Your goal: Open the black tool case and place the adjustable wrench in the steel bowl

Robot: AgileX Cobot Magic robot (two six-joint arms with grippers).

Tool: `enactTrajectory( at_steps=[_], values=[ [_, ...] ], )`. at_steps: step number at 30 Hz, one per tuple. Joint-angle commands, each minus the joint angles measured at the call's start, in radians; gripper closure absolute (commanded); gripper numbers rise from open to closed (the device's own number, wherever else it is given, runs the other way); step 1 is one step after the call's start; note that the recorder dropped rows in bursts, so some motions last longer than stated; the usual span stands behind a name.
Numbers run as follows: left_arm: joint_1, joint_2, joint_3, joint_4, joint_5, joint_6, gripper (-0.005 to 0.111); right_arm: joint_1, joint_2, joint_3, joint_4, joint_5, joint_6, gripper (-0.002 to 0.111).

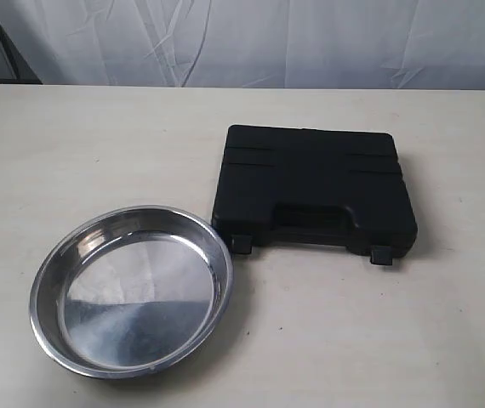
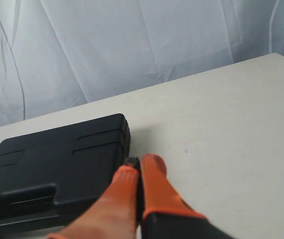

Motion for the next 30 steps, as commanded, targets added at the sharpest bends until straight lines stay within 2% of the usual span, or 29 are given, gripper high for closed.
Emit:
enactTrajectory(
  at_steps=[1, 12, 14, 18, 20, 26, 28, 30],
  values=[
    [-0.005, -0.005, 0.002, -0.004, -0.016, -0.004, 0.106, -0.006, -0.006, 0.002, -0.005, -0.004, 0.0, 0.109],
    [-0.005, -0.005, 0.002, -0.004, -0.016, -0.004, 0.106, -0.006, -0.006, 0.002, -0.005, -0.029, 0.0, 0.109],
    [-0.005, -0.005, 0.002, -0.004, -0.016, -0.004, 0.106, -0.006, -0.006, 0.002, 0.053, -0.126, 0.03, 0.109],
    [-0.005, -0.005, 0.002, -0.004, -0.016, -0.004, 0.106, -0.006, -0.006, 0.002, 0.446, -0.376, 0.188, 0.109],
    [-0.005, -0.005, 0.002, -0.004, -0.016, -0.004, 0.106, -0.006, -0.006, 0.002, 0.551, -0.51, 0.191, 0.109],
    [-0.005, -0.005, 0.002, -0.004, -0.016, -0.004, 0.106, -0.006, -0.006, 0.002, 0.561, -0.856, 0.191, 0.109],
    [-0.005, -0.005, 0.002, -0.004, -0.016, -0.004, 0.106, -0.006, -0.006, 0.002, 0.561, -0.901, 0.187, 0.109],
    [-0.005, -0.005, 0.002, -0.004, -0.016, -0.004, 0.106, -0.006, -0.006, 0.002, 0.548, -0.873, 0.184, 0.109]
  ],
)
